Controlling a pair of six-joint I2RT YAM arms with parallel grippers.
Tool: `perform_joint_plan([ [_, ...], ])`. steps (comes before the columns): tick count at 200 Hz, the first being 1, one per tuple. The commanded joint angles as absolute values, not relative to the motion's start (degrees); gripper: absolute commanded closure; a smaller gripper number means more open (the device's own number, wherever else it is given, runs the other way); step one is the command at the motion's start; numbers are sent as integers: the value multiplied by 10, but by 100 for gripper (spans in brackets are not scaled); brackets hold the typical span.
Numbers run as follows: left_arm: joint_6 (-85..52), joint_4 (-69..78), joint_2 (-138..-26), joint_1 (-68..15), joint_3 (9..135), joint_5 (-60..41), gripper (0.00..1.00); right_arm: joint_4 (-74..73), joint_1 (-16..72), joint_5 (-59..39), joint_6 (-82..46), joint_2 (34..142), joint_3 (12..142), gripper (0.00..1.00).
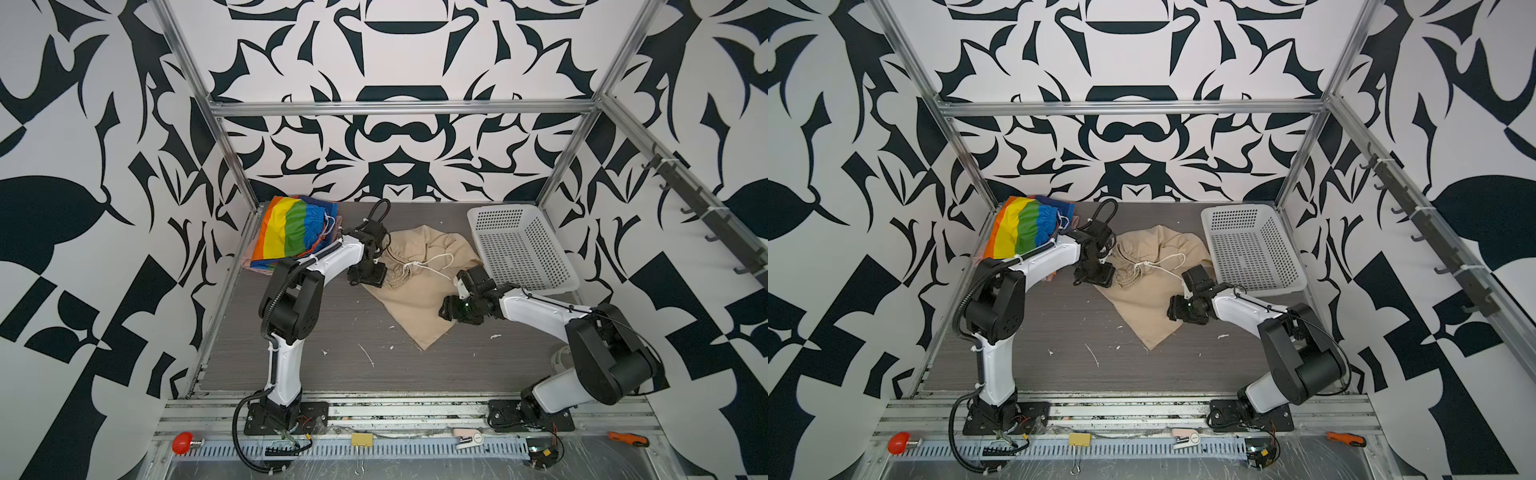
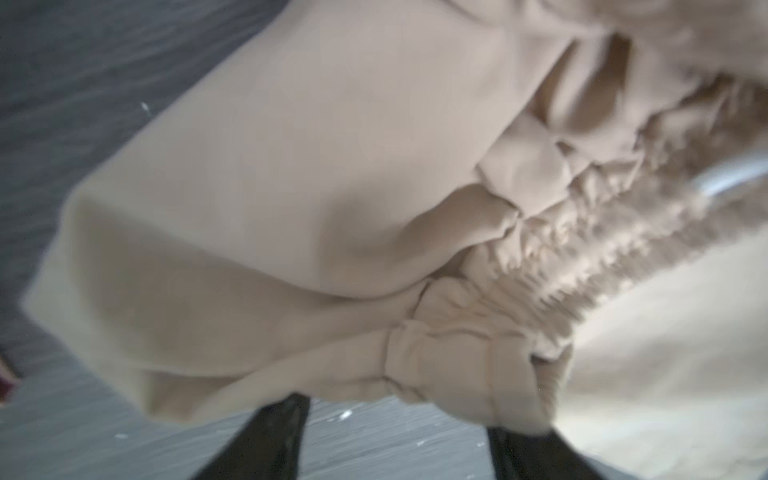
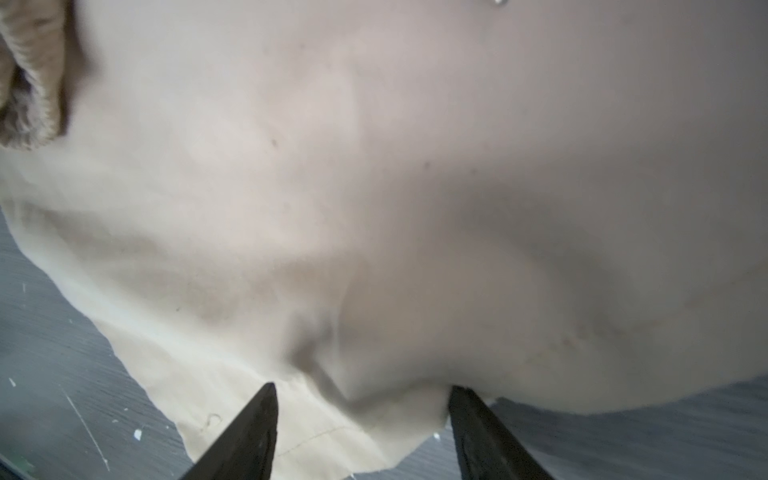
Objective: Fold and stack the shorts
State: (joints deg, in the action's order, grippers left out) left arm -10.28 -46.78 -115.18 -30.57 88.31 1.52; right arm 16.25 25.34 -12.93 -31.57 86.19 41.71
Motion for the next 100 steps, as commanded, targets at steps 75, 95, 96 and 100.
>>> perform_joint_plan([
  [75, -228, -296, -1119, -208, 800, -238, 95, 179, 230, -102, -264, 904, 473, 100],
  [95, -227, -294, -1111, -174, 795, -230, 99, 204, 207, -105, -245, 886, 507, 100],
  [96, -227, -294, -1111, -172, 795, -230, 100, 205, 206, -105, -244, 886, 509, 100],
  [100, -228, -294, -1111, -166, 793, -231, 100, 211, 200, -105, -239, 885, 517, 100],
])
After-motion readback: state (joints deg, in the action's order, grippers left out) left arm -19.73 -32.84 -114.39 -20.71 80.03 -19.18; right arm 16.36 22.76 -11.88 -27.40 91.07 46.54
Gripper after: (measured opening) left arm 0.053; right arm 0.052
